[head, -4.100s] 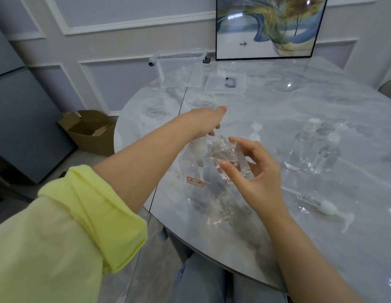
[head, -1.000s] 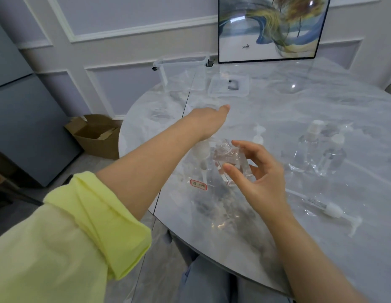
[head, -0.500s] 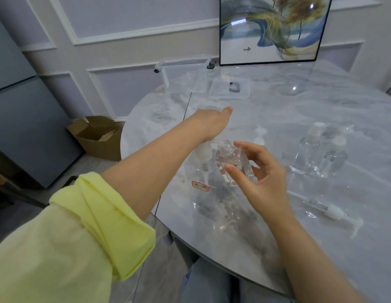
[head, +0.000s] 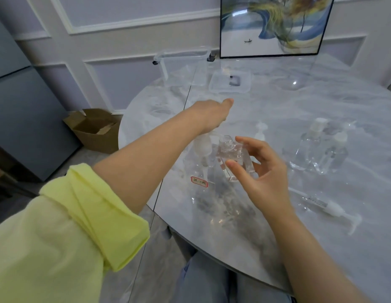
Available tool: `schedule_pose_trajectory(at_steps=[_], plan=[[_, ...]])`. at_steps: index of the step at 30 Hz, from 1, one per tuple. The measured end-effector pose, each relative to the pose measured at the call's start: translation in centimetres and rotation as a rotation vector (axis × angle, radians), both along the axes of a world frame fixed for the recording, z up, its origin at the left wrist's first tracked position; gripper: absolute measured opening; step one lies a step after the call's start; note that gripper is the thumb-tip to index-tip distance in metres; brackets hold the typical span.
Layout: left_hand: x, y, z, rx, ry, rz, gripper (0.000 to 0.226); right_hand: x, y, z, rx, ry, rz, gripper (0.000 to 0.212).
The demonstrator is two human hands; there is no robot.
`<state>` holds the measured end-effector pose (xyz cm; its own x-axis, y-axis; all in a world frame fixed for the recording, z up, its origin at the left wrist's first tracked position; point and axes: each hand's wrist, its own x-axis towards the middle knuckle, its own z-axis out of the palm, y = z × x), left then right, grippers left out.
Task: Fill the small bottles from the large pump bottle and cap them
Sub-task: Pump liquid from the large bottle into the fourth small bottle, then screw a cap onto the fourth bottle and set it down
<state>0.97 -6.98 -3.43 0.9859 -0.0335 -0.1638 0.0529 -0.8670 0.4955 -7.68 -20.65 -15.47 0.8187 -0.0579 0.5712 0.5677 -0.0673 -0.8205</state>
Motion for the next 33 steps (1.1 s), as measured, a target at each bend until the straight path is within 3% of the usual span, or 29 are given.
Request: schedule_pose_trajectory(at_steps=[14, 23, 27, 33], plan=[[0.0, 0.0, -1.1, 0.047, 0.006, -0.020, 0.060, 0.1, 0.0, -0.3, -0.017, 0.007, -0.014, 0.041], [0.1, 0.9, -0.1, -0.075, -0.284, 0.058, 0.044, -0.1, -0.1, -0.2, 0.118, 0.107, 0.015, 0.040], [-0.3, 0.5, 0.2, 0.075, -0.390, 0.038, 0.035, -1.2, -1.3, -0.7, 0.154, 0.166, -0.023, 0.040], [-1.2, 0.2, 0.9, 0.223, -0.619, -0.033, 0.029, -2.8, -3.8, -0.1, 0.024, 0.234, -0.116, 0.037]])
